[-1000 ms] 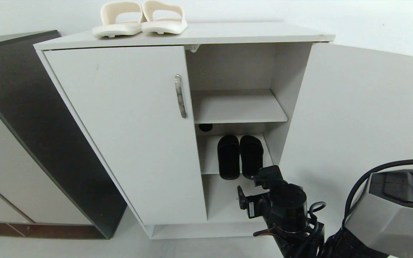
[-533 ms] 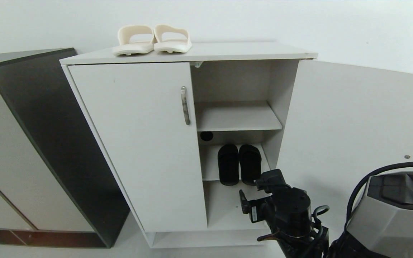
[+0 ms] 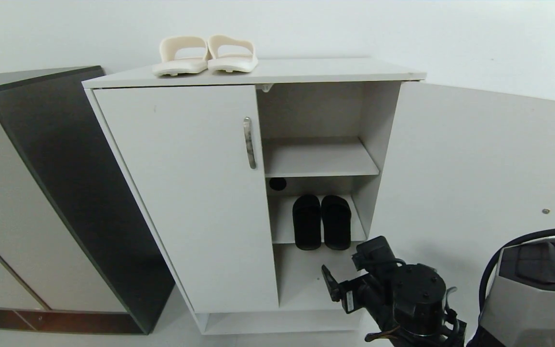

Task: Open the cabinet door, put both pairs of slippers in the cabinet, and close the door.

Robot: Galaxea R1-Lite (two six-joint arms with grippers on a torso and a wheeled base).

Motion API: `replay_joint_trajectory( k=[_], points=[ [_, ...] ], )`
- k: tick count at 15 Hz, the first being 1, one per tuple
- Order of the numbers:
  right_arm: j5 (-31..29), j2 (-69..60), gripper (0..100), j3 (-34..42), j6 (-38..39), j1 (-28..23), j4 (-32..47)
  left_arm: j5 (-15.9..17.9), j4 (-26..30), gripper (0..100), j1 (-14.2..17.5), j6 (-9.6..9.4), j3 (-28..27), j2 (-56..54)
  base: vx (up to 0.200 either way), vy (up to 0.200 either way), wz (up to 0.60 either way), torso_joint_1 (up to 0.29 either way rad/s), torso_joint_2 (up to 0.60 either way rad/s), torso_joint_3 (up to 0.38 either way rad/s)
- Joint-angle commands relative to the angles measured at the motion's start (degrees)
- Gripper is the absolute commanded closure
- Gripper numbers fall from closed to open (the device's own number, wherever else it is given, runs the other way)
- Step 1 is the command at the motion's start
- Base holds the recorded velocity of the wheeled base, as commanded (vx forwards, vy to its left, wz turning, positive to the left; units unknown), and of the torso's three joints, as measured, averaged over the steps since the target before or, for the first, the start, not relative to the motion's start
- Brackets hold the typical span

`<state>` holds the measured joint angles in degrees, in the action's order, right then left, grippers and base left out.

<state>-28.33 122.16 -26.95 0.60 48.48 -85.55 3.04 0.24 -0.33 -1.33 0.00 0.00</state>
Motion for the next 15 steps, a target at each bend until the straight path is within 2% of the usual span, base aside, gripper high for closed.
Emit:
replay_joint_trajectory(
  k=[1, 3, 15],
  points=[
    [0.0, 0.1, 0, 2.1, -1.2, -0.1, -0.3, 0.0, 0.0, 100, 0.0, 0.01, 0.0, 0.1, 0.000, 0.200, 0.00, 0.002, 0.01, 0.012],
    [1.1, 0.4, 0, 3.2, -3.2, -0.4, -4.4, 0.0, 0.0, 100, 0.0, 0.01, 0.0, 0.1, 0.000, 0.200, 0.00, 0.000, 0.00, 0.007],
    [1.7, 1.9, 0, 5.2, -3.6, -1.8, -4.4, 0.0, 0.0, 100, 0.0, 0.01, 0.0, 0.1, 0.000, 0.200, 0.00, 0.003, 0.00, 0.002]
  ],
)
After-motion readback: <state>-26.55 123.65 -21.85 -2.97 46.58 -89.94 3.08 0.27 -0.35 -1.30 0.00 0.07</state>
